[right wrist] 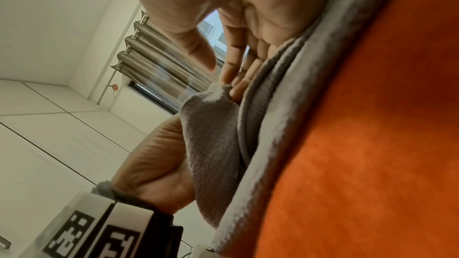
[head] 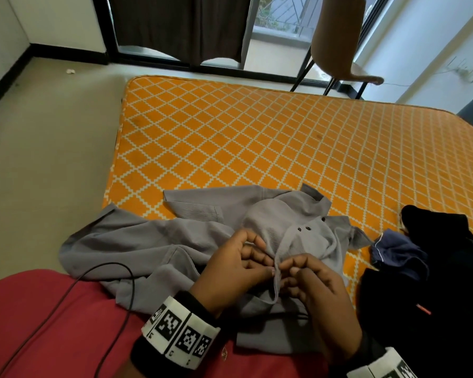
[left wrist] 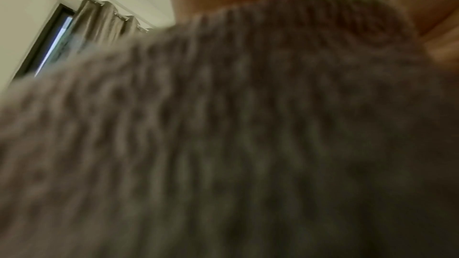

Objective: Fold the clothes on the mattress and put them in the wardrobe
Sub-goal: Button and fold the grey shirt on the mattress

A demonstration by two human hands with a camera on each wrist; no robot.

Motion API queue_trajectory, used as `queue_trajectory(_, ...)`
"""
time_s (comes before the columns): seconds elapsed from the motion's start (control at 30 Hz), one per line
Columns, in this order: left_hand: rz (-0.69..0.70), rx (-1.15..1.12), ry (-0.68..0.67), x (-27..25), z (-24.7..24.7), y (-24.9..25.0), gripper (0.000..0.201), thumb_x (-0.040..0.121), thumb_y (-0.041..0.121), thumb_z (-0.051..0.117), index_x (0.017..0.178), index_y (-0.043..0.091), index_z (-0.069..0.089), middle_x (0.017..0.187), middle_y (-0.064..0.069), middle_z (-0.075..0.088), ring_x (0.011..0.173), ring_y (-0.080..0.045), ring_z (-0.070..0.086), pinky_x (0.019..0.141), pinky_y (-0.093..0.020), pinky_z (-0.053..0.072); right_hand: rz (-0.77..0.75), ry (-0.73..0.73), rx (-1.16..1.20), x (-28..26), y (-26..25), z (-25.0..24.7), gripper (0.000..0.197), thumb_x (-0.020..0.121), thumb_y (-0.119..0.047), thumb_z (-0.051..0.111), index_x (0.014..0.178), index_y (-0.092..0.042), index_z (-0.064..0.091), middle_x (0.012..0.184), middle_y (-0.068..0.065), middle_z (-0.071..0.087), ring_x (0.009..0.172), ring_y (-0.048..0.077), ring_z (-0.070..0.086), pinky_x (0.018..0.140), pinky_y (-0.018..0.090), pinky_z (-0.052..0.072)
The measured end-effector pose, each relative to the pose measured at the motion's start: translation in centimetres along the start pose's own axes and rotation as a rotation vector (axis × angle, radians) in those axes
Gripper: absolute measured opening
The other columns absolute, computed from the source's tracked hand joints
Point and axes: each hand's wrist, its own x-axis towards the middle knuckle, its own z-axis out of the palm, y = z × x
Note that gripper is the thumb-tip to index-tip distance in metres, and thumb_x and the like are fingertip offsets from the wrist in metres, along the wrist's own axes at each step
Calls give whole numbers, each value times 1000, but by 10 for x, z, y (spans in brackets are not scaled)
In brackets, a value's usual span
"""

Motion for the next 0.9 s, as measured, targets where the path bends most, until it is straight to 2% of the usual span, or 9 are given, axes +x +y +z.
queue_trajectory(0.07,36,35,-1,-2,2,-1,30,79,-2,74,99,7,53,82,-8,68,73,-18,64,67,-27,55,-4,20,-12,0,-3,2,14,86,-15,65,75,-7,66,70,14,65,64,23,61,59,28,51)
queue_trajectory(0.1,54,49,0,-2,3,-1,28,80,-1,74,97,6,53,79,-5,68,70,-17,64,66,-26,55,-16,41,-32,0,-3,2,17,79,-17,71,77,-3,63,68,12,64,62,21,60,57,25,50)
queue_trajectory(0.27,40,20,24,-2,0,-2,20,82,-5,70,87,7,55,81,-14,69,70,-21,65,68,-29,56,9,128,76,2,2,0,16,80,8,67,85,-1,55,61,11,59,50,10,55,47,15,44)
queue_trajectory(0.37,-18,-167,2,0,-4,-1,15,84,-8,66,90,4,58,79,-12,67,69,-19,67,67,-26,57,0,141,113,1,4,-2,24,72,3,73,90,-2,57,65,8,61,54,9,56,49,15,45)
queue_trajectory(0.47,-5,-165,-80,-1,-4,1,10,89,-5,61,97,1,65,81,-10,67,71,-14,65,68,-22,56,-16,137,142,-1,1,-1,34,64,-2,76,92,-1,57,66,6,63,58,10,61,51,16,48)
queue_trajectory(0.57,21,-81,-115,-3,0,-1,15,93,-2,56,103,-1,68,82,-9,68,74,-14,62,70,-21,53,-40,123,166,-3,0,0,59,51,-28,92,92,-3,58,70,7,65,64,14,65,56,18,52)
queue_trajectory(0.67,37,-47,-101,-2,2,-2,14,94,0,57,104,-3,67,81,-12,68,73,-15,62,69,-22,53,-51,153,138,-4,1,0,80,34,-49,95,91,-6,57,73,4,67,69,17,67,62,21,55)
queue_trajectory(0.77,42,-42,-81,-1,2,-4,12,92,-1,59,103,-4,65,81,-13,66,72,-15,64,68,-22,54,-61,170,134,-4,1,1,79,37,-47,95,92,-6,55,76,7,68,72,19,67,65,23,56)
queue_trajectory(0.9,25,-59,-76,-1,2,-6,9,90,-3,62,99,-3,63,79,-10,67,72,-17,65,70,-25,56,-85,183,98,-6,0,1,40,62,-15,79,90,-5,52,74,4,68,75,17,67,65,21,55)
